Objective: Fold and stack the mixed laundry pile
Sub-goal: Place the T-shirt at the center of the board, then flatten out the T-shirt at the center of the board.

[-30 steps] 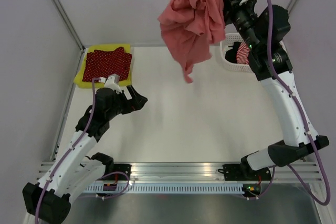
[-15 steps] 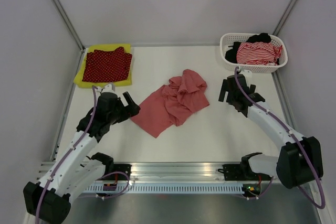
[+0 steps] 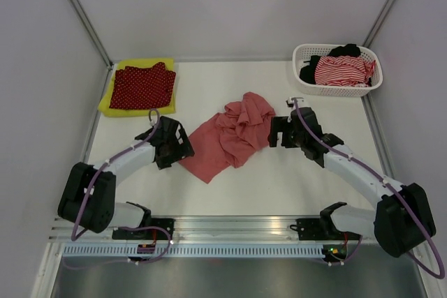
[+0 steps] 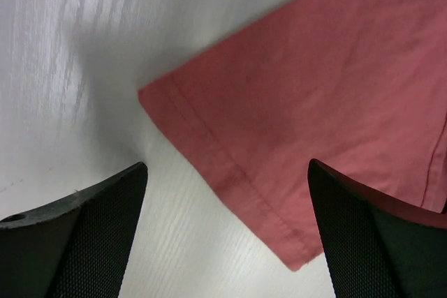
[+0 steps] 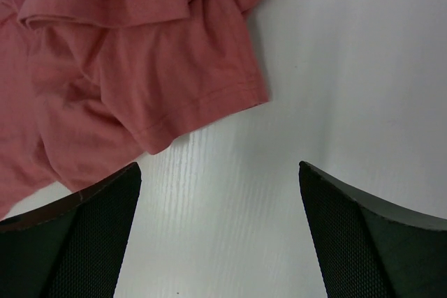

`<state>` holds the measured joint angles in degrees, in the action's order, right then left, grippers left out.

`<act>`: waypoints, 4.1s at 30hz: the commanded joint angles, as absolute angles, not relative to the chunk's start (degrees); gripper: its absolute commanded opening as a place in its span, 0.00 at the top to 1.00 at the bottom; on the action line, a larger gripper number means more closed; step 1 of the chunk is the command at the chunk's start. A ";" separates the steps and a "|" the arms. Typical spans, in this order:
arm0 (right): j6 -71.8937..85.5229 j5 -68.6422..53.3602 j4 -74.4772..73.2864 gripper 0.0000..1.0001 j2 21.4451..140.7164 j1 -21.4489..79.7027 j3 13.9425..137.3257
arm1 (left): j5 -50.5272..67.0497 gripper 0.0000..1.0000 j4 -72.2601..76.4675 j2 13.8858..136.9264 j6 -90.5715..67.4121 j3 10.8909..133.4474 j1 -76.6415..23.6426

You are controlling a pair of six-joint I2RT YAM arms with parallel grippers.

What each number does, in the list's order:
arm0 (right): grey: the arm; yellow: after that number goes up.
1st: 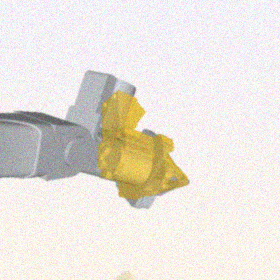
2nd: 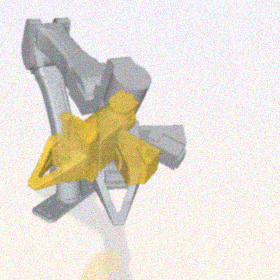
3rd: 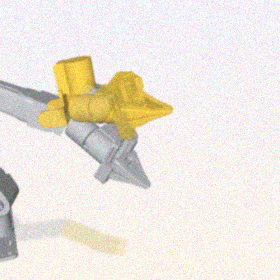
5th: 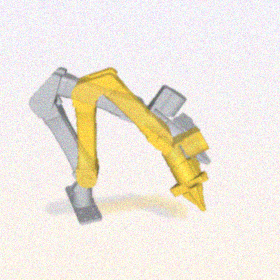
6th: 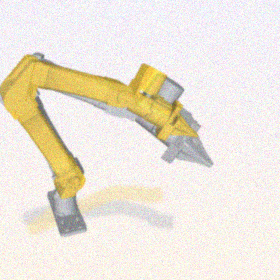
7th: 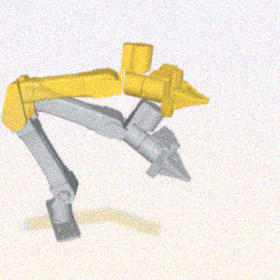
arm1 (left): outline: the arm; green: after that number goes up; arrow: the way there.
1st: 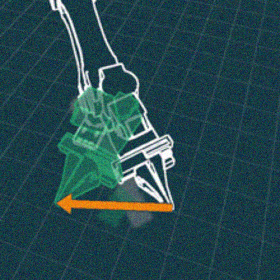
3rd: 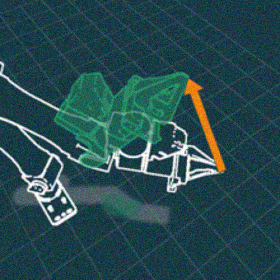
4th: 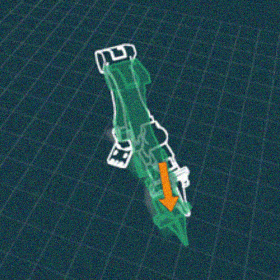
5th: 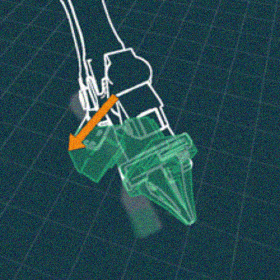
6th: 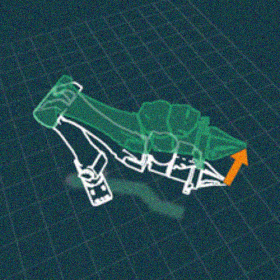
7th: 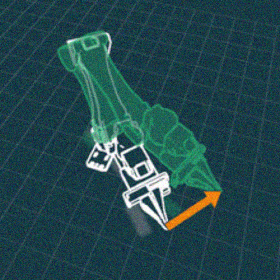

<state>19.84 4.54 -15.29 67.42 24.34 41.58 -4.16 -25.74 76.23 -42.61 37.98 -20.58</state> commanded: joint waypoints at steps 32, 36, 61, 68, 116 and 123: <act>22.15 6.23 -2.12 0.04 92.29 35.33 49.40 | 1.23 0.98 -11.60 72.95 -40.17 36.30 -20.22; 22.15 5.80 -1.58 0.07 91.41 35.33 48.69 | 1.06 0.98 -11.87 72.33 -40.17 35.68 -20.30; 17.58 25.99 -16.15 1.00 73.93 35.33 53.87 | -4.57 0.98 -19.86 60.94 -39.11 45.25 -20.21; 16.61 39.19 -26.01 0.99 56.63 31.73 63.53 | -19.39 0.98 -28.90 47.91 -39.64 59.31 -20.04; 7.03 25.84 -15.29 1.00 91.51 6.68 86.22 | -23.82 0.98 -35.33 84.04 -35.60 85.06 1.83; 7.74 29.18 -21.70 1.00 70.45 0.98 90.52 | -23.37 0.98 -38.66 62.33 -34.28 95.87 3.34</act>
